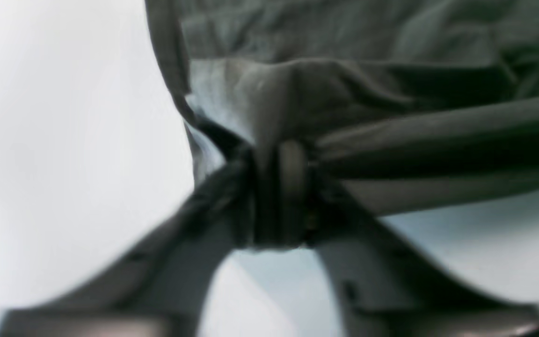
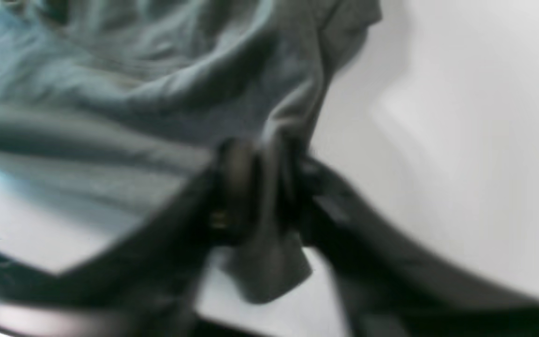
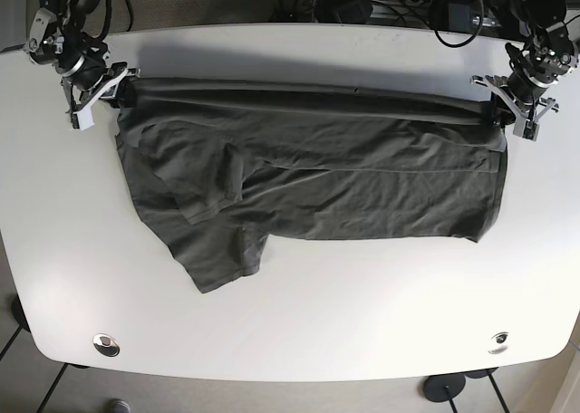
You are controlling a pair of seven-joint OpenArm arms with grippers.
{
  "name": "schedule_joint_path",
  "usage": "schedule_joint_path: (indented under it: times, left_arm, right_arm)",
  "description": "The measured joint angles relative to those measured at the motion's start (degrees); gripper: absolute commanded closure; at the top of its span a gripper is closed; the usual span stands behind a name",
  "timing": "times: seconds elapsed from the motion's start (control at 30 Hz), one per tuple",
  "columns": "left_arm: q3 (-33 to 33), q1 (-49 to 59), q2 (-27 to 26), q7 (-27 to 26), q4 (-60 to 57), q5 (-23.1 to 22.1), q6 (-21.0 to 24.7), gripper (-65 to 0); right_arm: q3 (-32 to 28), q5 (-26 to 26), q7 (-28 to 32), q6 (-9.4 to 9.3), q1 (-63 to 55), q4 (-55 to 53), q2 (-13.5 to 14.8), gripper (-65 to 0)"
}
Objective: Fold the T-shirt properly
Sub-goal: 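Lay the grey T-shirt flat, pulling its held edge taut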
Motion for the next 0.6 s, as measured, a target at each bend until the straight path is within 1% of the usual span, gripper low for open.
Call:
schedule_joint_path:
  times: [0.07,0.1,0.13,0.17,0.2,0.27,0.33,0.4,0.47,0.5,0.53,0.57,0.6]
  left_arm:
    - [-0.70,1.14,0.04,0.31,1.29,0.00,-0.02,-29.9]
    - [-1.36,1.49,0.02,0.44,2.19,0.00,0.00,-33.1]
    - [-2.03,1.84,-0.09,1.38,3.34,-0.02,0.00,-34.0]
    - [-2.75,1.95,-0.15,3.41,4.85,0.02,0.00,-33.6]
    - [-3.82,1.97,-0.09,4.87,6.47,-0.02,-0.07,-33.1]
    - [-7.15,1.90,-0.09,6.84,9.94,-0.50,-2.84,-31.7]
    - [-11.52,1.73,-0.15,8.20,12.52,-3.54,-2.75,-31.7]
    - [-13.94,1.51,-0.42,12.28,13.53,-7.28,-2.27,-31.5]
    - [-11.21,-0.85,-0.13,16.39,13.55,-7.74,-2.32,-30.4]
    - [-8.85,-2.69,0.07,17.25,13.55,-7.54,-2.34,-30.6]
    - [-6.27,-4.31,0.09,17.20,13.55,-7.58,-2.34,-30.6]
    - [-3.15,-5.55,0.63,16.70,13.64,-6.99,-2.40,-30.6]
    - [-1.81,-5.90,1.62,16.41,13.49,-5.49,-2.38,-30.6]
  right_arm:
    - [0.57,2.03,0.33,0.02,-2.56,2.05,0.07,-43.9]
    - [1.90,3.39,0.33,0.22,-3.65,3.17,-0.15,-49.9]
    - [3.63,4.79,0.35,0.35,-4.59,4.33,-0.44,-54.2]
    - [5.62,6.16,0.35,0.35,-5.33,5.27,-0.79,-56.1]
    - [7.72,7.04,0.35,0.35,-5.75,6.12,-1.33,-56.1]
    - [10.16,7.61,0.22,0.20,-6.88,8.50,-1.62,-56.1]
    - [10.27,7.72,0.00,0.24,-7.23,10.51,-1.53,-56.1]
    - [9.16,7.85,-0.22,0.22,-6.21,11.08,-1.79,-56.1]
    - [5.05,7.67,0.22,0.17,-5.22,11.04,-1.57,-55.8]
    - [3.08,7.89,-0.20,0.28,-4.81,10.58,-1.77,-54.4]
    - [1.68,7.89,-0.22,0.35,-4.26,9.92,-2.14,-51.0]
    - [0.13,8.02,-0.07,0.20,-3.91,9.03,-2.27,-43.4]
    - [-0.96,8.00,-0.04,-0.28,-3.54,7.96,-2.16,-37.1]
